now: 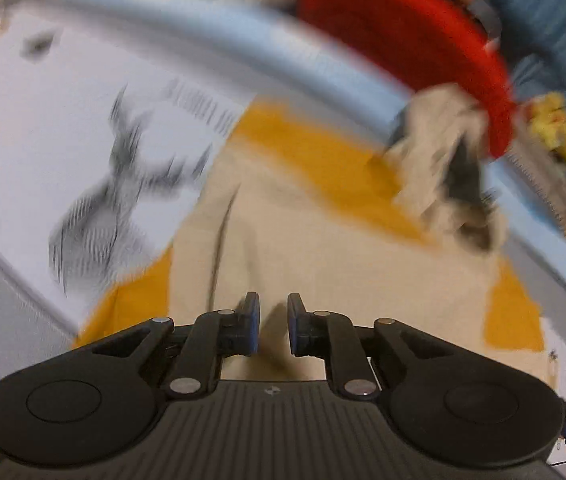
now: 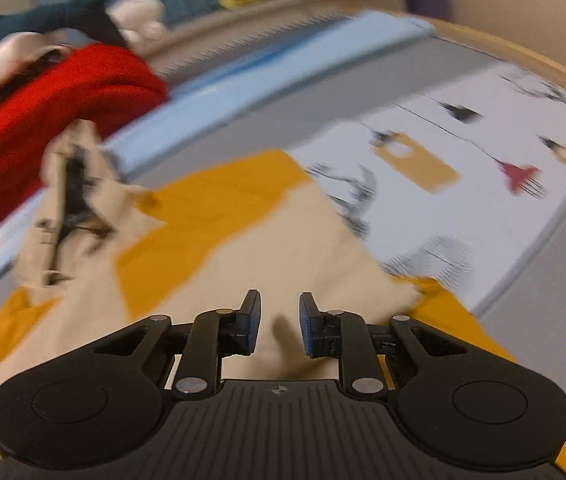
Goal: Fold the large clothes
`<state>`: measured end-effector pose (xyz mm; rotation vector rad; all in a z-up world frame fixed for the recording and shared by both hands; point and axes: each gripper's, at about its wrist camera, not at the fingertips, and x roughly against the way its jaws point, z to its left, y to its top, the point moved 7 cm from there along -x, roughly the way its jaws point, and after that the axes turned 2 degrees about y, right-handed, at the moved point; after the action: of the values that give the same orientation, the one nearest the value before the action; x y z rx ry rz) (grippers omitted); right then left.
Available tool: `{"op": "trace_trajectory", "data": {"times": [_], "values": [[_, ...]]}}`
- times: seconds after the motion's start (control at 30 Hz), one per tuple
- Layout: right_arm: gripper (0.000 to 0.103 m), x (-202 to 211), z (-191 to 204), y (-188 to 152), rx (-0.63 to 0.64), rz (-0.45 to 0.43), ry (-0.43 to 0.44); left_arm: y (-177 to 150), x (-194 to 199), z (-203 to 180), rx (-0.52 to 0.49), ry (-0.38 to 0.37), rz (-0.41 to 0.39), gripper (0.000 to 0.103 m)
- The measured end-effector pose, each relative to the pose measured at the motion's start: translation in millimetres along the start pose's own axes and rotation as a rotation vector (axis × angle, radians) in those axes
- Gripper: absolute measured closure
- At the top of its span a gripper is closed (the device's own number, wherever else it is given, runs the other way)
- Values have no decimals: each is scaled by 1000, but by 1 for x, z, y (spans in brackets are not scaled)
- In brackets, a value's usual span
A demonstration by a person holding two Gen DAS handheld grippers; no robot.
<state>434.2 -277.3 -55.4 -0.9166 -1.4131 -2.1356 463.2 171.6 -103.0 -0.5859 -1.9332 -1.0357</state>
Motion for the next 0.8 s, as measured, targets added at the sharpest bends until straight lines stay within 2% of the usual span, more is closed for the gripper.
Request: {"op": "trace_trajectory", "data": {"times": [0.03, 0.07, 0.17, 0.2, 0.27, 0.37, 0.4, 0.53, 0.7, 0.8], "values": [[74, -5, 2, -2, 1, 19, 29, -6, -11, 6, 17, 27, 57, 88], [73, -13, 2, -6, -9, 58, 57, -9, -15, 10, 33, 37, 81, 88], [70, -39, -9, -23, -55, 205, 51, -6, -3, 3, 15, 29, 50, 86], [70, -44, -14, -27, -64, 231, 23, -4, 2, 0, -4, 24, 26, 80], [70, -48, -22, -29, -76, 260, -17, -2, 5, -2, -24, 32, 9, 79], [70, -43, -20, -24, -74, 252, -20, -6, -1, 6, 8, 58, 59, 80], [70, -39, -17, -23, -58, 240, -18, -6, 3, 5, 10, 65, 53, 80], [70, -19, 2, -15, 49, 175, -16, 1, 28, -13, -95, 53, -26, 77], [69, 10, 26, -4, 191, 91, -5, -2, 55, -30, -155, 47, -72, 75], [68, 25, 30, 1, 229, 64, 2, -5, 70, -41, -197, 46, -105, 72]]}}
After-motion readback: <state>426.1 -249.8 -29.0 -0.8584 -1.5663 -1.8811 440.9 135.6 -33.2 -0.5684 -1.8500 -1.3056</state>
